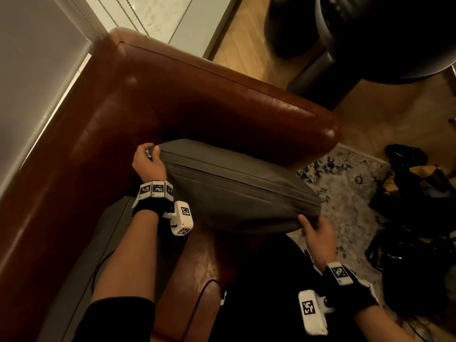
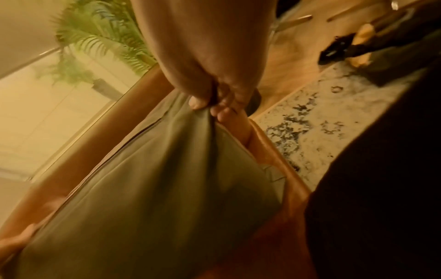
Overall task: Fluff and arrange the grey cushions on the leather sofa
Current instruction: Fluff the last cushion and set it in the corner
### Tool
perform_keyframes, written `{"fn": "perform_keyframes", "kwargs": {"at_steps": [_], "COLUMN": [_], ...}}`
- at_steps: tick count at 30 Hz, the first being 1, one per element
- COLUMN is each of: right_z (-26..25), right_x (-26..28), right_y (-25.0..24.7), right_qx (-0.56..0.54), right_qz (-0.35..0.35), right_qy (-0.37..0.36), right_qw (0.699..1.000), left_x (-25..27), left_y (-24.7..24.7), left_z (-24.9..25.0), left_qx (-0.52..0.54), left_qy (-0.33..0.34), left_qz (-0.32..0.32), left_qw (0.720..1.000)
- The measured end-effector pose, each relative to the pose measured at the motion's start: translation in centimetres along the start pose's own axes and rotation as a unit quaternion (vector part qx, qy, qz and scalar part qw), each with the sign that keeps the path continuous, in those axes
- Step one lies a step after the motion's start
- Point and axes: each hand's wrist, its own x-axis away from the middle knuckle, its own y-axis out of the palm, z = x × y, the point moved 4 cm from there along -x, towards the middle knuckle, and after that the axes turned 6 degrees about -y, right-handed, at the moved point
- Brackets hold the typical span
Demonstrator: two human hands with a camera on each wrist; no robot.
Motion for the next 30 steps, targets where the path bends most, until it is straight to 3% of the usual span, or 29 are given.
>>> {"fn": "perform_keyframes", "kwargs": {"at_steps": [5,8,11,13,18,21,30], "right_z": [-1.1,-1.4,-2.4,-3.6,-5.5,-5.0,-4.0], "right_x": [-0.3,-0.5,-2.2,-4.0,-5.0,-5.1,-4.8], "right_y": [-0.8,-1.4,-1.8,-1.4,-1.5,-1.3,-0.1], "right_qx": [0.003,-0.014,-0.15,-0.175,-0.132,-0.083,0.083], "right_qz": [-0.019,-0.053,-0.076,-0.06,0.028,0.028,0.021], "right_qy": [-0.044,-0.004,0.054,0.061,-0.029,-0.058,-0.07], "right_qw": [0.999,0.998,0.984,0.981,0.99,0.994,0.994], "left_x": [-0.5,-0.6,-0.8,-1.0,-1.9,-2.1,-1.6], "left_y": [-0.2,-0.2,0.1,0.4,0.1,0.3,0.5], "left_z": [0.2,0.7,1.2,1.3,2.7,3.3,1.3], "left_qx": [0.014,-0.005,-0.046,-0.057,-0.012,0.004,-0.033], "left_qy": [-0.005,-0.03,-0.063,-0.067,0.001,0.028,0.005], "left_qz": [-0.001,-0.012,-0.062,-0.073,-0.02,-0.021,-0.057], "left_qw": [1.0,0.999,0.995,0.993,1.0,0.999,0.998]}}
